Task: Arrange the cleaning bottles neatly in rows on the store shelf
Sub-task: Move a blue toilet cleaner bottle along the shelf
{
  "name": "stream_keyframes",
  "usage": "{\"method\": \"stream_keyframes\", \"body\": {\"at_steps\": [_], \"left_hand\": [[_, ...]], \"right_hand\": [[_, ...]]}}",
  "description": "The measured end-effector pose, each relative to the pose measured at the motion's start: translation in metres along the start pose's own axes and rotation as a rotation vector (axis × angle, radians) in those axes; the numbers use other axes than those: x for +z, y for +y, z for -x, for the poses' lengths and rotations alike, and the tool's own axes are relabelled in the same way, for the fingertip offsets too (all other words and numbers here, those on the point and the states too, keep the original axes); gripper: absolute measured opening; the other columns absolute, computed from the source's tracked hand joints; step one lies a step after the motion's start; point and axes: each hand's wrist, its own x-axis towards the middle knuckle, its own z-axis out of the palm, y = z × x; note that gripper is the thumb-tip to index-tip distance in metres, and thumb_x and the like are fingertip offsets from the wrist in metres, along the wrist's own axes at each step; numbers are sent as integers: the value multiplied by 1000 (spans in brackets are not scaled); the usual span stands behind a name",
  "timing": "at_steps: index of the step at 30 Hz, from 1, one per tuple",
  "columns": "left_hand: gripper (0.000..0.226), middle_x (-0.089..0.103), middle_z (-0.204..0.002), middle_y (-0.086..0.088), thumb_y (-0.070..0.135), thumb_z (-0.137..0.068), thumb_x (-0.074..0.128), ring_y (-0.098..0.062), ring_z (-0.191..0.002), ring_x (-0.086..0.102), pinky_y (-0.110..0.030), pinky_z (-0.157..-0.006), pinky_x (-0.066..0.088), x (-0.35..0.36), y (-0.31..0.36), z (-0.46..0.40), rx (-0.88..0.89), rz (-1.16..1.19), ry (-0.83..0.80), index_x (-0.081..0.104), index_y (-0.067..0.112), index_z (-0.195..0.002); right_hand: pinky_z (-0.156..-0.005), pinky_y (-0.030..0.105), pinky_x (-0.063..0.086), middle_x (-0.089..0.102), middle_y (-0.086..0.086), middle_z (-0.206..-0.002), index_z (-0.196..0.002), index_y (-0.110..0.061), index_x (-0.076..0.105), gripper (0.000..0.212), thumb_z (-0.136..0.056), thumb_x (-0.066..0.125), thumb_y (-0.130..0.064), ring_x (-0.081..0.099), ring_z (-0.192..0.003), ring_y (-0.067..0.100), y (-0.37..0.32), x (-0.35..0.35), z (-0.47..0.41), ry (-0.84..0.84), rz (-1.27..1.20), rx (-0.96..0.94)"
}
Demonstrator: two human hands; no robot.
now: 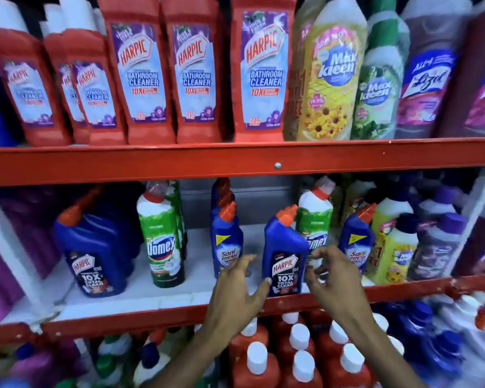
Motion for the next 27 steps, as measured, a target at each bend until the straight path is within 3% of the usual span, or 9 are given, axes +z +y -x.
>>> {"method": "stream_keyframes", "body": {"at_steps": [2,5,9,12,14,18,22,25,27], "left_hand": [[45,69,-126,8,36,-87,71,-11,-109,67,-38,-91,60,10,3,-6,-58,133,-32,57,24,-129],[39,74,-120,3,29,-88,72,-10,-107,69,-35,-92,59,24,3,-12,-83,186,-34,59,22,-124],[32,76,-111,3,21,-89,70,11,-87,66,-11,-75,54,30,1,-8,-76,228,11,61,20,-120],[33,76,-109,10,14,-88,70,3,-97,68,-15,-78,54,27,-9,2,-59,264,94,62,24,-119],[36,75,-111,14,14,-89,70,4,-101,68,-16,-81,53,17,-17,10,-51,271,160,62,26,-122],[39,70,-101,39,8,-90,71,17,-98,66,-2,-79,46,-18,-35,26,-59,306,274,64,21,-125],[40,74,-114,26,27,-89,66,2,-108,70,-16,-90,54,-72,-60,45,-38,269,396,60,31,-129],[43,72,-109,32,23,-89,64,8,-104,68,-11,-88,52,-116,-85,59,-56,238,479,57,36,-129],[42,73,-112,28,22,-89,62,6,-107,68,-13,-90,51,-141,-103,67,-69,197,511,54,34,-129]], "right_hand": [[-62,9,49,72,-9,-92,-104,-22,64,27,-81,73,-12,67,-73,-8,3,3,-1,-102,-26,43],[-71,20,59,77,-10,-91,-109,-19,67,31,-81,78,-17,67,-68,-12,13,10,-4,-214,-64,76],[-68,0,48,78,-9,-98,-111,-17,68,30,-83,79,-14,65,-76,-22,20,10,-7,-239,-161,84],[-79,18,58,80,-7,-98,-106,-20,67,30,-81,81,-14,72,-83,-10,13,10,-3,-236,-241,82],[-78,26,60,80,-7,-94,-106,-23,67,32,-79,82,-14,75,-85,-2,-1,13,2,-232,-282,52],[-69,27,59,79,-5,-89,-102,-35,65,35,-79,81,-13,74,-78,4,-45,30,11,-217,-355,1],[-64,19,56,77,-11,-94,-99,-42,63,36,-79,82,-18,73,-81,3,-97,65,20,-232,-440,-57],[-69,20,57,75,-22,-94,-97,-45,62,35,-78,83,-23,72,-85,1,-141,98,28,-278,-498,-101],[-70,24,58,76,-17,-97,-100,-36,65,30,-79,82,-23,73,-85,1,-167,122,34,-314,-528,-112]]}}
